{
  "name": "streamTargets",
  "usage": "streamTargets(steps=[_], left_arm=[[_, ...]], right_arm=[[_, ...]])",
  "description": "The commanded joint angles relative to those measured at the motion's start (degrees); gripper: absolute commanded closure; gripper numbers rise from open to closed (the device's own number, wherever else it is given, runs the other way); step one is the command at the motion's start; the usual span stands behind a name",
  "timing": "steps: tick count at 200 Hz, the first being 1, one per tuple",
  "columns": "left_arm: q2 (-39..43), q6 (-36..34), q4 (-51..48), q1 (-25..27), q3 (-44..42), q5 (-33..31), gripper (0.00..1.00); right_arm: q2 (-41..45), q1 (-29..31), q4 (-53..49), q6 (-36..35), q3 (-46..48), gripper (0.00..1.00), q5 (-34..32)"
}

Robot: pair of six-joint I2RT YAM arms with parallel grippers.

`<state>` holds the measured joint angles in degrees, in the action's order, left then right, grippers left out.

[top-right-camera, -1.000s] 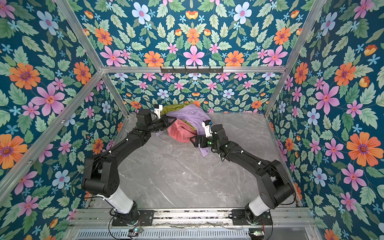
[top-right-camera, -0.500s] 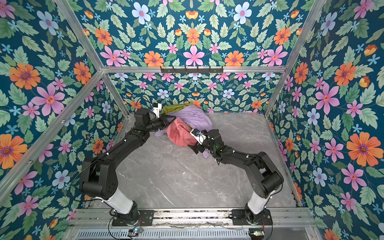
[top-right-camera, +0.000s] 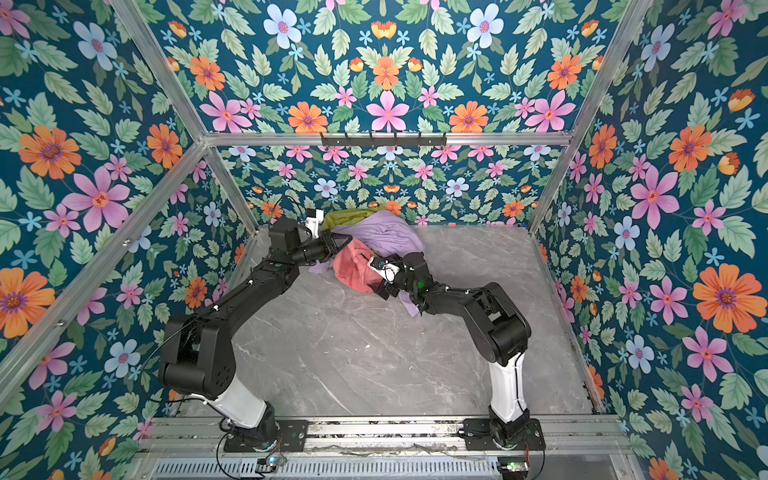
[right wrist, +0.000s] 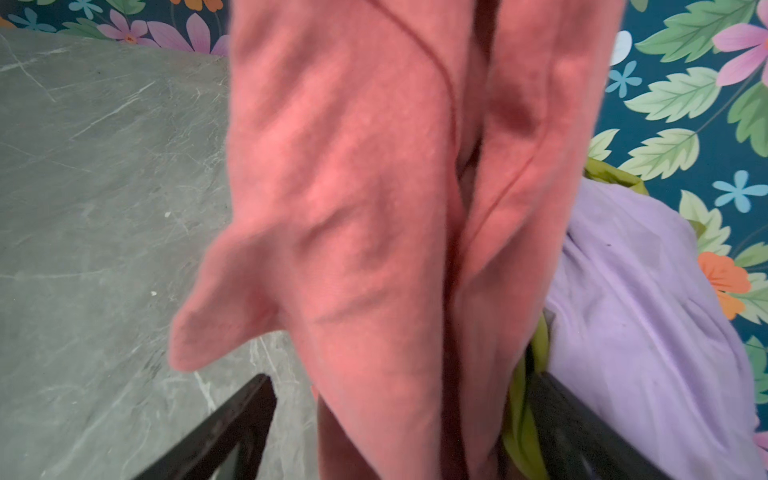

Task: Pick out a specific cloth from the pile
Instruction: 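Lift the pink cloth with both grippers out from under the lavender shirt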

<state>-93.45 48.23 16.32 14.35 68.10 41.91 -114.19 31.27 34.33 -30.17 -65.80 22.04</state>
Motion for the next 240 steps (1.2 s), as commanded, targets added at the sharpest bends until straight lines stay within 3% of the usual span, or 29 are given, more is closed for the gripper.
streamTargets(steps=[1,47,87,106,154,240], left_arm=[[1.0,0.0,3.4,0.0,-0.6,0.5,1.00],[2.2,-0.1,3.5,-0.4,-2.0,0.2,1.00],[2.3,0.4,4.3,-0.4,-2.0,0.2,1.00],[2.3,0.4,4.3,-0.4,-2.0,0.1,1.00],[2.7,0.6,4.5,-0.4,-1.8,0.2,1.00],[4.3,0.6,3.4,-0.7,-0.8,0.0,1.00]], right_arm=[[-1.1,0.1,1.7,-0.4,-1.2,0.09,1.0],[-0.9,0.1,1.1,-0.3,-0.7,0.32,0.1],[-0.1,0.0,0.7,0.6,-0.5,0.66,0.0],[0.7,0.3,0.7,1.0,-0.5,0.75,0.0],[3.0,1.0,0.7,2.3,-0.4,0.90,-0.9],[7.5,2.0,0.0,2.7,0.1,0.98,-1.9]])
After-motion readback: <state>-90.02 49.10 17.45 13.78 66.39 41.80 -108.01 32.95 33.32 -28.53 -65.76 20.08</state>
